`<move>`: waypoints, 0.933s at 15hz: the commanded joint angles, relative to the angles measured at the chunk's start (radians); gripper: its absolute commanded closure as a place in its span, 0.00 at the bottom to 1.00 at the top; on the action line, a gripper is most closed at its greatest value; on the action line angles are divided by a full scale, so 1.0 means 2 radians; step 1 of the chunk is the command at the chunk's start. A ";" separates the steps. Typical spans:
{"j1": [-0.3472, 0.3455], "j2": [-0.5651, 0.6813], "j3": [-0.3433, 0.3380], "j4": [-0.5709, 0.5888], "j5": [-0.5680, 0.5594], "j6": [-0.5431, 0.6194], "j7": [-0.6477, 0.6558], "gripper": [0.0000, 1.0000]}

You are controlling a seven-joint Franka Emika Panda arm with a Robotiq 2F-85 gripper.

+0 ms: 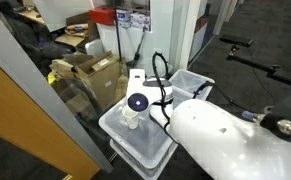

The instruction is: Put the black marker inside the white cup

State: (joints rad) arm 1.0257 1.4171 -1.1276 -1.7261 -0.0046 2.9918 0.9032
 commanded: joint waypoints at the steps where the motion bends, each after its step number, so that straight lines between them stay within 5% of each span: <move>1: 0.011 0.011 -0.013 0.009 0.010 0.004 -0.018 0.95; 14: 0.026 0.010 -0.006 0.042 0.009 0.020 -0.062 0.95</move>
State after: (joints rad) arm 1.0580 1.4248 -1.1301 -1.6375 -0.0046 2.9958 0.8147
